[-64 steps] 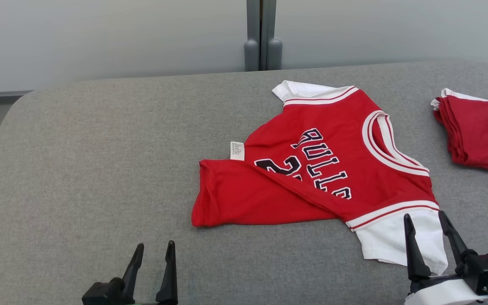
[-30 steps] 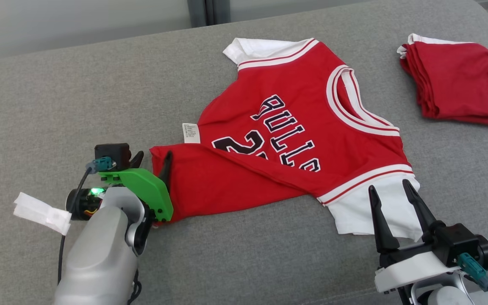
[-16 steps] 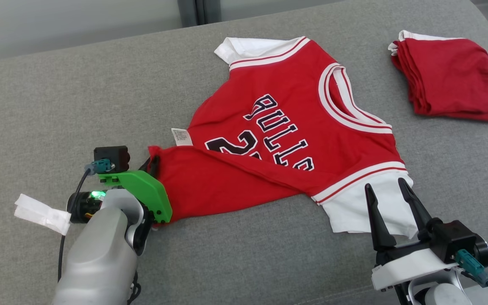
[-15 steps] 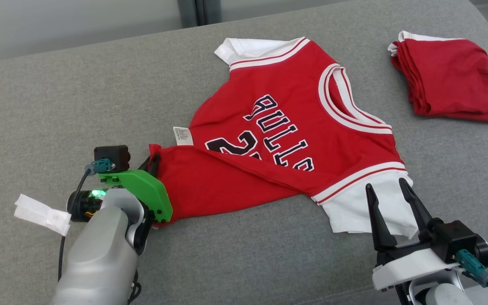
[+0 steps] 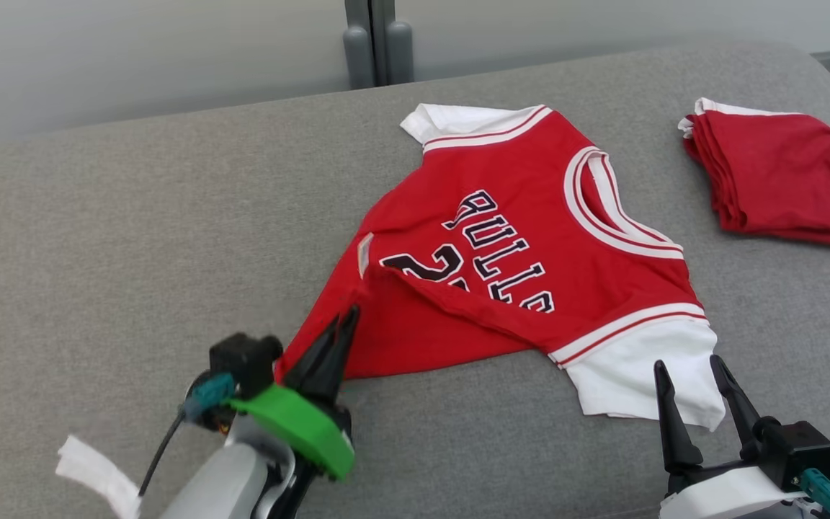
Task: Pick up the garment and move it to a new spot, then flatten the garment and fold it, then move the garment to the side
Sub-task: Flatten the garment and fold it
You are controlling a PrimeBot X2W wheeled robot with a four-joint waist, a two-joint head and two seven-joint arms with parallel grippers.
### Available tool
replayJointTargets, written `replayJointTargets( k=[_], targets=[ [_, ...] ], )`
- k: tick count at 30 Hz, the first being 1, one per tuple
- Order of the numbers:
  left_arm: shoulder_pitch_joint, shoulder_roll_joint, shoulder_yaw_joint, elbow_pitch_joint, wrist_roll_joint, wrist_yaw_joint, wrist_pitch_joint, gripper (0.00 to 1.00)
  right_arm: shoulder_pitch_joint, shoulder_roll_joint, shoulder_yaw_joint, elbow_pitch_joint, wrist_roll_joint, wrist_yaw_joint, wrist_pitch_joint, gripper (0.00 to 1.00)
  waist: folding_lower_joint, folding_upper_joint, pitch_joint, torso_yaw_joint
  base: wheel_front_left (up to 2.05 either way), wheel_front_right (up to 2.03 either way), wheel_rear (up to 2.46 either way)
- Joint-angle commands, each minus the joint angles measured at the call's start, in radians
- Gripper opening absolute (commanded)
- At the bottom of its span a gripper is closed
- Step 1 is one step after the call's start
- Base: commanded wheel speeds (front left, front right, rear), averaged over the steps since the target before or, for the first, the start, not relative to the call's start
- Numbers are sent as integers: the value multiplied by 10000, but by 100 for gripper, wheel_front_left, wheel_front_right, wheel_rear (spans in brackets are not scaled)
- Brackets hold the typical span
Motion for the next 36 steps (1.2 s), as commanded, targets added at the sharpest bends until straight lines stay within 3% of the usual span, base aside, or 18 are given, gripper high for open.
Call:
replayJointTargets(
  k=[1, 6, 11, 13, 14, 17, 18, 19, 22, 28, 36],
  targets=[
    [485, 423, -109, -447, -44, 5, -75, 0, 112, -2, -12, 4, -5, -15, -25, 100, 0, -1, -313, 318, 0, 0, 0],
    [2315, 1588, -633, -2033, -120, 4, -157, 0, 219, -4, -85, 16, -37, -15, -25, 100, 0, -1, -439, 503, 0, 0, 0],
    [3479, 1848, -600, -2147, 197, 4, -151, 0, 284, -5, -122, 41, -84, -15, -25, 100, 0, -1, -513, 633, 0, 0, 0],
    [3725, 1764, -575, -2022, 329, 4, -151, 16, 316, -5, -110, 74, -99, -15, -25, 100, 0, -1, -572, 645, 0, 0, 0],
    [3891, 1740, -555, -1965, 470, 4, -151, 36, 355, -5, -91, 96, -100, -15, -26, 100, 0, -1, -619, 626, 0, 0, 0],
    [4363, 1655, -111, -1911, 781, 4, -146, 51, 442, -6, -110, 95, -73, -15, -26, 100, 0, -1, -694, 581, 0, 0, 0],
    [4535, 1628, 157, -1915, 944, 5, -146, 73, 474, -5, -124, 89, -60, -15, -26, 100, 0, -1, -724, 577, 0, 0, 0],
    [4704, 1597, 371, -1900, 1055, 8, -146, 84, 500, -3, -133, 92, -53, -15, -26, 100, 0, -1, -760, 575, 0, 0, 0],
    [5345, 1442, 1127, -1843, 1474, 8, -145, 100, 629, -5, -178, 106, -36, -15, -26, 100, 0, -1, -930, 588, 0, 0, 0],
    [6160, 893, 2724, -2362, 1506, 8, -146, 100, 841, -3, -348, 106, 26, -15, -26, 100, 0, -1, -1254, 675, 0, 0, 0],
    [6658, -493, 5092, -3900, 2250, 8, -145, 100, 948, -5, -398, 48, 129, -15, -26, 100, 0, -1, -1604, 864, 0, 0, 0]
  ],
)
